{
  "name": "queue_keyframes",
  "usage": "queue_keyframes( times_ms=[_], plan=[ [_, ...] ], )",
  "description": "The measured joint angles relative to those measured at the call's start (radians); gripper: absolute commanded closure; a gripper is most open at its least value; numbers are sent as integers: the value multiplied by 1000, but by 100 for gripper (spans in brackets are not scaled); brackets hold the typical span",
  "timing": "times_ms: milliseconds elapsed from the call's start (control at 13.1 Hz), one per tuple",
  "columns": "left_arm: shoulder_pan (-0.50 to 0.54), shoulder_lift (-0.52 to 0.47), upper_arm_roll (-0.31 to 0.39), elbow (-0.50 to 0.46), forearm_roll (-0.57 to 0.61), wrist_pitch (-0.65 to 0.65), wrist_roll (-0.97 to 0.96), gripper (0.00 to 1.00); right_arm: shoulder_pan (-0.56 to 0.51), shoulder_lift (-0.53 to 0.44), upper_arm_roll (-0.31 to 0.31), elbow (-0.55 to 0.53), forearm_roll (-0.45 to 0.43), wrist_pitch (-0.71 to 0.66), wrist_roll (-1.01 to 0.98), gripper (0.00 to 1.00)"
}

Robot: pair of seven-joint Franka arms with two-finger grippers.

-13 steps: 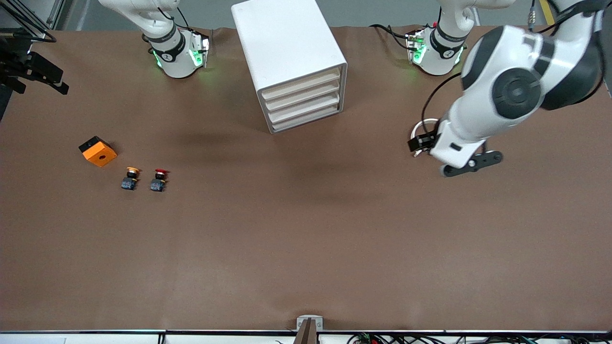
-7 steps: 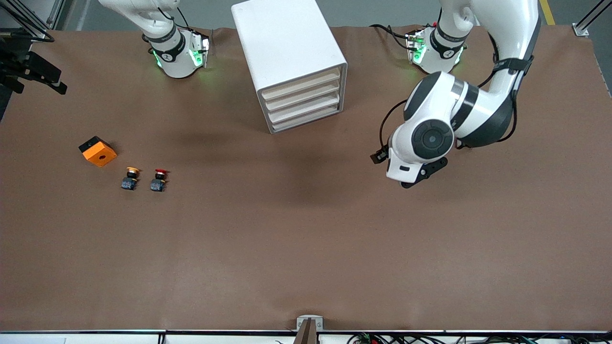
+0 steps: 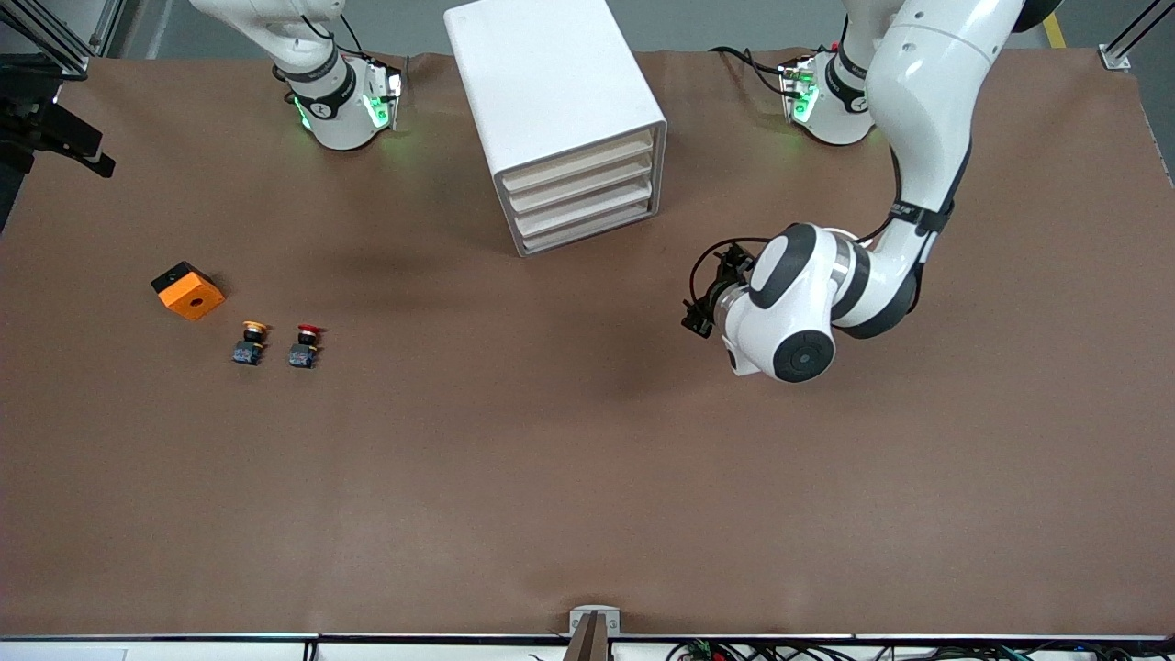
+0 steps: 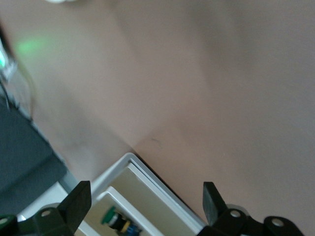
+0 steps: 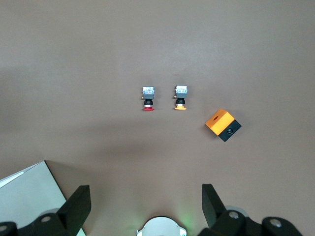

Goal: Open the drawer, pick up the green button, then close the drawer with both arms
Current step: 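Hook the left gripper onto the drawer front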

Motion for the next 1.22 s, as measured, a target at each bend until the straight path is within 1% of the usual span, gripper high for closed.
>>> queue_keyframes(
  times_ms=[76,229,458,687,840,993,1145,1222],
  plan=[
    [0,21,0,0,-35,1,-56,0,-3,6,0,-1,0,0,0,0],
    [-5,59,0,-1,-106,0,-103,0,-4,31,2,-3,0,-1,0,0],
    [-54,120,-3,-2,-158,1,-184,0,-4,62,4,-2,0,1,0,0],
    [-108,160,-3,-1,-263,6,-324,0,-4,73,4,3,0,1,0,0],
    [-124,170,-3,-1,-299,6,-431,0,-4,79,6,4,0,0,0,0],
    [-154,176,-4,0,-311,5,-551,0,-4,84,7,4,1,0,0,0],
    [-184,189,-4,0,-316,5,-600,0,-4,93,8,5,1,0,0,0],
    [-193,197,-4,0,-316,5,-604,9,-4,99,8,5,1,1,0,0]
  ],
)
